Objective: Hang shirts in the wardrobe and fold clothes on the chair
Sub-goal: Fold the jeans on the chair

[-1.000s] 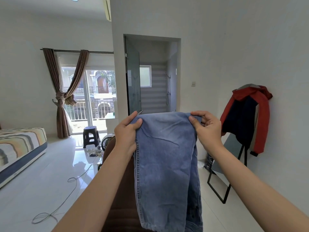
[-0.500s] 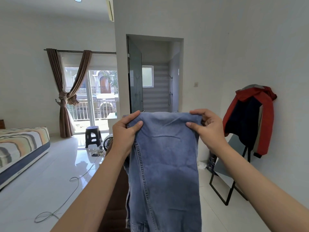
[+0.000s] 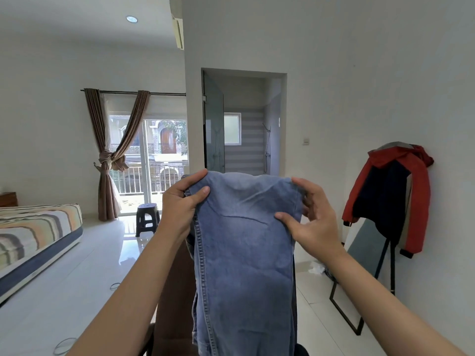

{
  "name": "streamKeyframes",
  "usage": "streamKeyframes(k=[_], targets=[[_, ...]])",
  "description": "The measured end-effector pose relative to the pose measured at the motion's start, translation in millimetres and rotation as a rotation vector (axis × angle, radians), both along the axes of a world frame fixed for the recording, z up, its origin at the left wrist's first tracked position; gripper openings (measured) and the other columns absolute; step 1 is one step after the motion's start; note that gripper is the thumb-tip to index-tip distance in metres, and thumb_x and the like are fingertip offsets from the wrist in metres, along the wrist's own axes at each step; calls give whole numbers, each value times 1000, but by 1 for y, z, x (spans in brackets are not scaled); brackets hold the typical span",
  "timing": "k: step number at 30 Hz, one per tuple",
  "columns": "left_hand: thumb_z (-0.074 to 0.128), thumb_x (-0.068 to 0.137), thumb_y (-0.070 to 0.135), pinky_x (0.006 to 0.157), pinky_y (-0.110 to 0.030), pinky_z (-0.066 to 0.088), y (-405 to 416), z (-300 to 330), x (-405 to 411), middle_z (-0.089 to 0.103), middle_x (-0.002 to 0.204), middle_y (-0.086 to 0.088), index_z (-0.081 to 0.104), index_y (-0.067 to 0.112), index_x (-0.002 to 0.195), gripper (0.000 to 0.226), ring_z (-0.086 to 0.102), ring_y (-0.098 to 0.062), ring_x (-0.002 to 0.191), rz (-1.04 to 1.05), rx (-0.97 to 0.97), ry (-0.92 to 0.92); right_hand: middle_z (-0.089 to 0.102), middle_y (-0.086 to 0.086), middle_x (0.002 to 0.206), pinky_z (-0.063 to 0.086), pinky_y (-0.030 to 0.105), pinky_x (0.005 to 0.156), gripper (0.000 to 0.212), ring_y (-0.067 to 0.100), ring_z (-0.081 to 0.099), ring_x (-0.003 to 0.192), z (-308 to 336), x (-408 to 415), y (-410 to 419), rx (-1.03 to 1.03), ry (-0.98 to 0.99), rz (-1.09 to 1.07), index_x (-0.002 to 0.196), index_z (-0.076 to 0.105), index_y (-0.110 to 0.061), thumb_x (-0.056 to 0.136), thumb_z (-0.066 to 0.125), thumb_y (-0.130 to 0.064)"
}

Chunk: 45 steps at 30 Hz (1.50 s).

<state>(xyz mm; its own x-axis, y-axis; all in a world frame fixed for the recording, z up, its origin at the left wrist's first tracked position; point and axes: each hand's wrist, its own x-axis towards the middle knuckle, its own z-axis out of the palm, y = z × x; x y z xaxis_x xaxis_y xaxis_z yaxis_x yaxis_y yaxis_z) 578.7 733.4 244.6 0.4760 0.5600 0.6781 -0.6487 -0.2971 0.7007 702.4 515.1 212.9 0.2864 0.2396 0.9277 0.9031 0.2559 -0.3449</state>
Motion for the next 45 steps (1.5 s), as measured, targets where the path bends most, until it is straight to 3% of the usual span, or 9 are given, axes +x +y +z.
streamKeyframes(k=[9, 15, 19, 23, 27, 31, 35, 39, 45], targets=[[75, 77, 17, 104, -35, 43, 20, -15, -14, 49, 125, 34, 42, 33, 138, 71, 49, 1, 122, 176, 221, 133, 61, -26, 108, 49, 20, 89, 53, 5, 62, 100, 42, -10, 30, 207, -91, 3, 115, 59, -28, 77, 74, 5], [79, 72, 21, 82, -14, 50, 12, -65, -11, 56, 117, 9, 8, 31, 151, 106, 59, 7, 100, 93, -40, 145, 63, -18, 103, 50, 22, 87, 50, 7, 62, 97, 66, -16, 34, 181, -74, 48, 109, 59, -27, 75, 75, 6], [91, 47, 49, 106, -52, 38, 2, -94, -4, 51, 137, -11, 4, 19, 151, 139, 48, -28, 127, -182, -142, 262, 63, -17, 103, 50, 24, 89, 48, 8, 62, 99, 80, -14, 26, 182, -53, 58, 109, 59, -24, 74, 76, 5], [89, 38, 57, 105, -43, 42, -16, -92, 2, 57, 129, -1, -6, 28, 150, 150, 54, -13, 121, -112, -52, 306, 62, -5, 107, 52, 25, 90, 47, 13, 63, 100, 86, -6, 20, 199, -11, 16, 111, 58, -16, 73, 76, 5], [86, 65, 21, 91, -36, 52, -21, -87, 0, 63, 113, -6, -15, 46, 144, 130, 66, -15, 102, 75, 98, 179, 61, -6, 105, 52, 21, 86, 50, 8, 64, 96, 84, 1, 17, 223, 26, -15, 107, 55, -25, 73, 75, 7], [71, 76, -5, 89, -14, 48, -33, -67, -14, 49, 137, 7, 5, 31, 149, 105, 56, 4, 113, -34, 250, 143, 62, -5, 102, 53, 25, 86, 50, 11, 64, 94, 80, 12, 17, 225, 60, -55, 105, 55, -29, 73, 74, 6], [67, 74, -3, 102, -26, 43, -36, -58, -21, 57, 128, 14, 33, 28, 139, 79, 49, -9, 124, -219, 205, 148, 62, -1, 103, 54, 27, 85, 50, 15, 64, 95, 81, 19, 17, 229, 83, -76, 104, 55, -31, 73, 74, 4], [60, 81, -12, 90, -22, 51, -38, -46, -27, 72, 93, 14, 72, 14, 98, 34, 66, -8, 100, -145, 241, 199, 63, 1, 105, 54, 25, 85, 48, 16, 65, 96, 83, 21, 16, 240, 90, -83, 105, 55, -30, 74, 75, 1], [54, 88, -10, 92, -22, 50, -43, -32, -23, 72, 91, 19, 70, 19, 100, 36, 65, -3, 98, -58, 264, 204, 63, -7, 101, 52, 25, 88, 42, 12, 63, 97, 86, 21, 12, 259, 111, -72, 102, 58, -28, 75, 75, -2]])
